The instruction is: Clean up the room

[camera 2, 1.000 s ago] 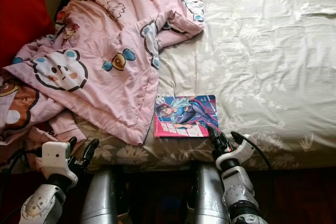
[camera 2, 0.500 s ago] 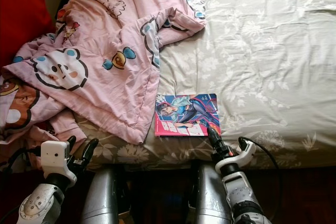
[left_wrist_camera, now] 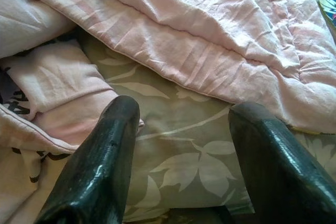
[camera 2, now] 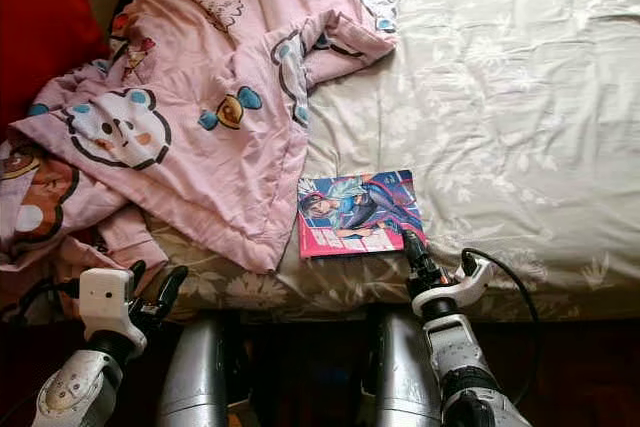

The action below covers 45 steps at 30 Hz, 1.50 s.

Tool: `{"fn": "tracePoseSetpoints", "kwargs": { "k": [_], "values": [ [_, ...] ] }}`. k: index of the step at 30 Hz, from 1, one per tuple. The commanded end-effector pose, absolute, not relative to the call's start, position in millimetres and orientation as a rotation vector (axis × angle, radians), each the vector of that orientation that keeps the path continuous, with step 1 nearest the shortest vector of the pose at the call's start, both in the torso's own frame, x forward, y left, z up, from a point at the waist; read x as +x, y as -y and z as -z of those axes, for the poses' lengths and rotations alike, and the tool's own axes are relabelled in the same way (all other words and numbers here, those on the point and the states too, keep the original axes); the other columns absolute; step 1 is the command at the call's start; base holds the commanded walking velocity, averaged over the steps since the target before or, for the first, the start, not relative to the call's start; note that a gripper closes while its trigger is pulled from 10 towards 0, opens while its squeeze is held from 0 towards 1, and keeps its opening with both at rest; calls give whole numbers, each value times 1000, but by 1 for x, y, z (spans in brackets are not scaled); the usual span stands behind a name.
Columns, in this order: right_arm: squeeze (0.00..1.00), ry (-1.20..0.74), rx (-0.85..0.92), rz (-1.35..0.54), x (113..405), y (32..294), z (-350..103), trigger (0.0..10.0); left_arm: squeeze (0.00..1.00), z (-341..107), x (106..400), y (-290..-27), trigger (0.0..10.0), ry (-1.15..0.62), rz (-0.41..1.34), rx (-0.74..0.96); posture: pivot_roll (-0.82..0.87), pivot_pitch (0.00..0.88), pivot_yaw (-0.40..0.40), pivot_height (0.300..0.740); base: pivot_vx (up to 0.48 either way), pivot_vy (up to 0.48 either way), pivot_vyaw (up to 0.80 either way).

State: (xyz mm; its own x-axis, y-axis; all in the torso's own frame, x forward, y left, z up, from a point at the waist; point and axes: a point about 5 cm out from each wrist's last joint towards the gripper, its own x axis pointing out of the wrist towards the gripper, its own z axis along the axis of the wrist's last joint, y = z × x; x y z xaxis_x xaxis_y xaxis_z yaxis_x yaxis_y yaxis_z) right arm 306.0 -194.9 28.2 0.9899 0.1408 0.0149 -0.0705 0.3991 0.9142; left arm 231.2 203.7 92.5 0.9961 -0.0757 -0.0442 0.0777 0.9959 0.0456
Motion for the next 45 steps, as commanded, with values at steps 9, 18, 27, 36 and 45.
{"fn": "tracePoseSetpoints", "kwargs": {
  "k": [9, 18, 27, 36, 45],
  "values": [
    [0, -69, 1196, -196, 305, 177, -26, 0, 0, -86, 229, -205, 10000, -75, 73, 51, 209, 311, 45, 555, 0, 0, 0],
    [0, -59, 1201, -231, 307, 169, -29, 0, 0, -86, 230, -204, 10000, -74, 74, 46, 210, 307, 41, 555, 0, 0, 0],
    [0, -43, 1144, -176, 314, 177, -34, 0, 0, -84, 230, -202, 10000, -75, 68, 43, 205, 296, 28, 555, 0, 0, 0],
    [0, 132, 995, -284, 334, 174, -74, 0, 0, -83, 239, -200, 10000, -55, 50, 27, 175, 263, 2, 555, 0, 0, 0],
    [0, 323, 400, -229, 328, 158, -147, 10000, 0, -79, 249, -196, 10000, -28, 10, -16, 118, 227, -54, 555, 0, 0, 0]
  ]
}}
